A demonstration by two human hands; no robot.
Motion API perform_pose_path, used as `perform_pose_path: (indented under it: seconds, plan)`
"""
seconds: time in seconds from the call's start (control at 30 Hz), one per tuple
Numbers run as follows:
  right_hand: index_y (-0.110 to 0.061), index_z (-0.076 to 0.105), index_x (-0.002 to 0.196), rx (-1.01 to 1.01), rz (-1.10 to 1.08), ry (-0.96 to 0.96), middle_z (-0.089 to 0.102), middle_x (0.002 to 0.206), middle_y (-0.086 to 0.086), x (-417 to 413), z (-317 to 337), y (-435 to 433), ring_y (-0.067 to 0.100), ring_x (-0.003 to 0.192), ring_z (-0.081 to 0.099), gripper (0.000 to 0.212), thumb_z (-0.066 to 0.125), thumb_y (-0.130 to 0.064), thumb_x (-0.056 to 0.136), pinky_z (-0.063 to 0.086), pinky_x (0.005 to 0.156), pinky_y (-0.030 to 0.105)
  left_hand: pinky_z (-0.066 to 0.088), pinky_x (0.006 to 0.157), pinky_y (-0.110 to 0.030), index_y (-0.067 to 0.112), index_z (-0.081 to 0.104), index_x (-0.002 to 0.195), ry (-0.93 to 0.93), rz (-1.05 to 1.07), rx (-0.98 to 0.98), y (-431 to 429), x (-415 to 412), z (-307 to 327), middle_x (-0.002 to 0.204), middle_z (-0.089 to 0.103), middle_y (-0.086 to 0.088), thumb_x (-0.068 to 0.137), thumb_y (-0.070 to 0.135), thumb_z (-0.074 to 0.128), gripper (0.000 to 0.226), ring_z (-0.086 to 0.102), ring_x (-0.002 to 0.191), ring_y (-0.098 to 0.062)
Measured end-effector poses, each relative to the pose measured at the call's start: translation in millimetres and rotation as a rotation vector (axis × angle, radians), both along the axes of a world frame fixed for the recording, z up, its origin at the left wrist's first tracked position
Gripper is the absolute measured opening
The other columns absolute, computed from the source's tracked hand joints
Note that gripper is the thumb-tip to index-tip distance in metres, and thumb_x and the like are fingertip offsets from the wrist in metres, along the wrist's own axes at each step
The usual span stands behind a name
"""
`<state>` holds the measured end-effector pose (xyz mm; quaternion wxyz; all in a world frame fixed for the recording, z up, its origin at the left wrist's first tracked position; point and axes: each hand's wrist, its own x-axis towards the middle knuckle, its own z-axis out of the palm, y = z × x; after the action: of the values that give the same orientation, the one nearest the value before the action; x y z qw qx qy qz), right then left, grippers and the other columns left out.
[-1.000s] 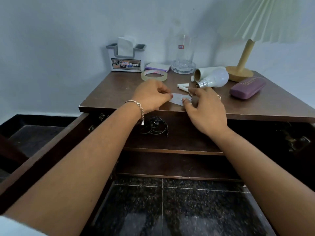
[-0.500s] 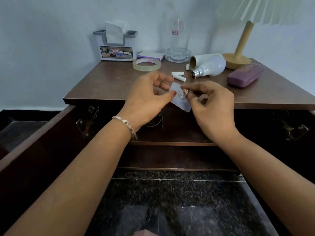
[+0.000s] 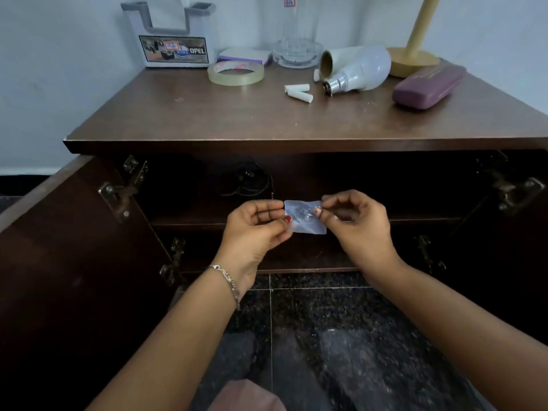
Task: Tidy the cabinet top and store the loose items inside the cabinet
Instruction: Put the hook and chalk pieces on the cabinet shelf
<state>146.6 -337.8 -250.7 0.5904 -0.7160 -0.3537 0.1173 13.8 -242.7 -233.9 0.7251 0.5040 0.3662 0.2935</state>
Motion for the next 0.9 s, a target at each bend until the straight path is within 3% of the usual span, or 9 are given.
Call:
perform_pose_path:
  seconds: [0.07,0.2,0.3,0.4,0.5,0.6,0.7,0.9]
  plan:
    - [-0.015,0.066,0.083,-0.011,-0.036,0.139,0.072,0.094,0.004,7.4,-9.2,10.4,0.013,0.084,0.069,0.012,0.074,-0.006,0.081,0.056,0.072,0.028,0.059,0.071,-0.022,0.011,0.062,0.096,0.010,0.014,-0.041,2.8,11.6,-6.8,0.094,0.067,-0.007,0.082,-0.007,0.065,0.023,0.067,0.087,-0.015]
    - [-0.019,0.068,0.077,-0.063,-0.193,0.112,0.071,0.085,-0.001,29.4,-21.5,36.9,0.014,0.087,0.068,0.014,0.075,-0.008,0.078,0.055,0.080,0.030,0.057,0.079,-0.024,0.014,0.060,0.096,0.064,0.016,-0.023,17.4,32.7,-13.2,0.102,0.068,-0.008,0.086,-0.004,0.061,0.021,0.068,0.089,-0.016]
    - [-0.019,0.069,0.076,-0.120,-0.319,0.136,0.069,0.079,-0.006,48.0,-25.5,59.7,0.012,0.083,0.068,0.011,0.076,-0.011,0.076,0.056,0.080,0.028,0.054,0.085,-0.027,0.013,0.061,0.099,0.120,-0.024,0.021,24.9,42.6,-17.0,0.095,0.066,-0.005,0.090,0.003,0.059,0.014,0.065,0.087,-0.016]
    - [-0.017,0.072,0.086,-0.172,-0.373,0.117,0.070,0.087,-0.003,61.5,-25.5,78.0,0.014,0.088,0.067,0.011,0.077,-0.017,0.076,0.052,0.079,0.024,0.051,0.088,-0.025,0.010,0.061,0.111,0.173,-0.076,0.087,26.7,47.8,-20.8,0.092,0.064,-0.001,0.091,0.005,0.058,0.021,0.062,0.093,-0.013]
    - [-0.015,0.070,0.104,-0.179,-0.431,0.216,0.069,0.102,0.002,69.4,-23.2,90.1,0.017,0.097,0.064,0.029,0.078,-0.020,0.076,0.052,0.083,0.025,0.046,0.098,-0.025,0.010,0.062,0.116,0.221,-0.090,0.189,28.1,50.9,-22.2,0.107,0.065,-0.001,0.089,0.007,0.060,0.027,0.059,0.107,-0.010]
    - [-0.014,0.065,0.116,-0.152,-0.441,0.277,0.067,0.109,0.005,71.7,-22.5,99.3,0.020,0.101,0.064,0.035,0.073,-0.021,0.082,0.050,0.076,0.024,0.043,0.103,-0.024,0.012,0.063,0.116,0.241,-0.107,0.236,29.4,51.9,-21.8,0.117,0.064,-0.001,0.089,0.008,0.061,0.027,0.056,0.112,-0.007]
    - [-0.014,0.064,0.117,-0.183,-0.423,0.224,0.067,0.109,0.006,72.0,-20.5,101.7,0.020,0.098,0.063,0.029,0.064,-0.023,0.090,0.047,0.073,0.024,0.042,0.104,-0.024,0.011,0.062,0.119,0.248,-0.127,0.253,31.4,52.0,-21.7,0.119,0.064,0.000,0.090,0.009,0.060,0.030,0.056,0.112,-0.005]
    - [-0.015,0.066,0.118,-0.208,-0.372,0.210,0.067,0.113,0.008,77.7,-21.7,92.9,0.024,0.103,0.064,0.027,0.057,-0.019,0.093,0.051,0.081,0.028,0.040,0.107,-0.027,0.011,0.061,0.122,0.251,-0.139,0.262,32.4,55.1,-22.2,0.122,0.063,-0.001,0.090,0.008,0.059,0.032,0.055,0.112,-0.005]
